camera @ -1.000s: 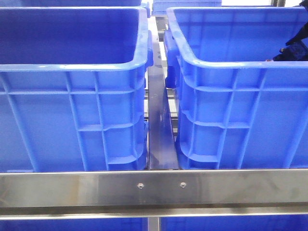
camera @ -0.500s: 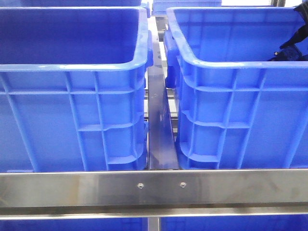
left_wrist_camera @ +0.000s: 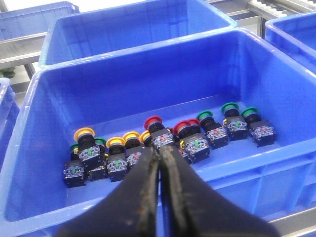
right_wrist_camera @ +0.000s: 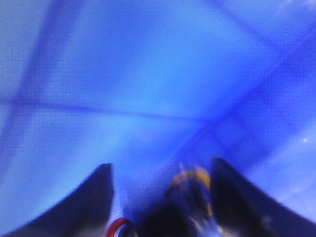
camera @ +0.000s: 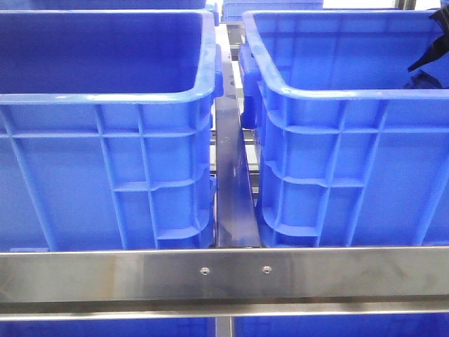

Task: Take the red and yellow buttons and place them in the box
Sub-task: 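Move the held yellow button with the right gripper over the other bin, then lower the yellow button into the bin and open the right gripper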

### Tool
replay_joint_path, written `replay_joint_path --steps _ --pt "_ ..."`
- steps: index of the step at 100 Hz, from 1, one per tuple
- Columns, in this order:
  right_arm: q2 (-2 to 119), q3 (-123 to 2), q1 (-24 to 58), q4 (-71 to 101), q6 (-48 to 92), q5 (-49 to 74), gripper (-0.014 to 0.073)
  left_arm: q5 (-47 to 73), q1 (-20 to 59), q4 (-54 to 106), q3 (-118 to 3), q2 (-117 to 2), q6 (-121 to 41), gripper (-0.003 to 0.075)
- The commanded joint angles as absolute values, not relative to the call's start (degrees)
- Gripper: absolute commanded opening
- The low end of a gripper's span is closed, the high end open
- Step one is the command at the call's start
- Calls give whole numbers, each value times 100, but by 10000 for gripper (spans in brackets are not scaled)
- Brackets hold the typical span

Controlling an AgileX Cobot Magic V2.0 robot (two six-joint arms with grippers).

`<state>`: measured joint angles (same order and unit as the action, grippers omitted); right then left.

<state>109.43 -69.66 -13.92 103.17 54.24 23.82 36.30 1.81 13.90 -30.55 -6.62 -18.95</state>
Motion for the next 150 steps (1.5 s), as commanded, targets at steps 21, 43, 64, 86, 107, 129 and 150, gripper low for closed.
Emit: replay_joint_path --steps 21,43,64,86,107,129,150 --pt "10661 -7160 -1437 10582 5253 2518 492 3127 183 1508 -3187 -737 -1843 -19" --pt "10661 -7160 -1437 10582 5252 2596 491 3127 183 1508 -3187 -737 -1843 -19" --pt "10624 -7160 -1437 10580 5288 3015 491 3127 183 1508 -3187 -737 -1843 -19" --pt "10235 -7148 -1430 10228 5814 3220 489 3127 183 1508 -3187 -737 -1843 -19" --pt "9402 -6947 -1347 9433 6233 3154 489 3127 183 1508 -3187 -737 -1843 -19" --pt "8232 -6121 -1171 9242 7282 2767 489 3127 183 1508 -3187 -737 -1843 -19" --pt "7028 -5214 -1070 9242 8099 2558 489 3127 183 1508 -3187 -737 -1843 -19"
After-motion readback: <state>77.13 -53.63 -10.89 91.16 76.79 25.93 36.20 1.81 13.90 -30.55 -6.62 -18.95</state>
